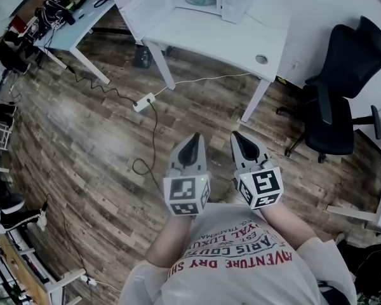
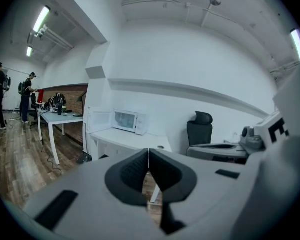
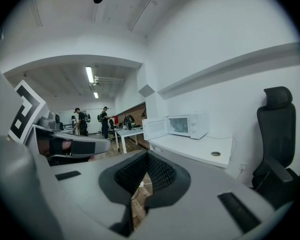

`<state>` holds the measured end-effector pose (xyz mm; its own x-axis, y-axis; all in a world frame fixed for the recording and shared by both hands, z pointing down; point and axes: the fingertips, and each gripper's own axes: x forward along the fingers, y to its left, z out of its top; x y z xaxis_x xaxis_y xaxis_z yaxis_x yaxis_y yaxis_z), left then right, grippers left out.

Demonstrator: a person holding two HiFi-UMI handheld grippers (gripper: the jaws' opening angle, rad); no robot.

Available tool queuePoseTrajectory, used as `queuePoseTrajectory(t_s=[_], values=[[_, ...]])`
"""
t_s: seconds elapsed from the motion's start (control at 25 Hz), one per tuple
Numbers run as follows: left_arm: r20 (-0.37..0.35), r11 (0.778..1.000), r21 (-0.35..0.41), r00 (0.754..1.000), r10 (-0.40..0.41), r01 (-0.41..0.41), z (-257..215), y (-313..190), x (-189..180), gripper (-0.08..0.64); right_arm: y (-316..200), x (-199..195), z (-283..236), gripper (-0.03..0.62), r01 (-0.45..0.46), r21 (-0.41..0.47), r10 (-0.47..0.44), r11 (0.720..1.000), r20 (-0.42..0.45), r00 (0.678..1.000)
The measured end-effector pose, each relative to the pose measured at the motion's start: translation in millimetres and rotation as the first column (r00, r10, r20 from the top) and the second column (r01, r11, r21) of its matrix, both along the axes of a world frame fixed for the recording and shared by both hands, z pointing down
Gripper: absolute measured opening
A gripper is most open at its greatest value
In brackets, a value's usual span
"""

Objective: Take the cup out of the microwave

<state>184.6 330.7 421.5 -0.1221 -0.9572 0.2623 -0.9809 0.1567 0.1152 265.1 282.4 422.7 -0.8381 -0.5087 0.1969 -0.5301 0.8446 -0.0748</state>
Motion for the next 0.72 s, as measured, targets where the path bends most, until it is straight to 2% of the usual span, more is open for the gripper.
queuePoseTrajectory(t_s=[0.16, 0.36, 0.72], values=[[-0.021, 0.999, 0.008, 0.999, 0.045, -0.045, -1, -29, -38, 0.008, -28, -39, -1, 0.009, -0.033, 0.005, 0.033, 0.999, -0.015, 0.999], [-0.036, 0.996, 0.014, 0.995, 0.092, -0.091, -12, -81, -108, 0.008, -78, -97, -14, 0.011, -0.103, 0.018, 0.104, 0.994, -0.023, 0.994], [-0.004, 0.981, 0.01, 0.981, 0.196, -0.196, -27, -160, -229, 0.008, -150, -208, -26, 0.009, -0.209, 0.014, 0.209, 0.978, -0.008, 0.978]])
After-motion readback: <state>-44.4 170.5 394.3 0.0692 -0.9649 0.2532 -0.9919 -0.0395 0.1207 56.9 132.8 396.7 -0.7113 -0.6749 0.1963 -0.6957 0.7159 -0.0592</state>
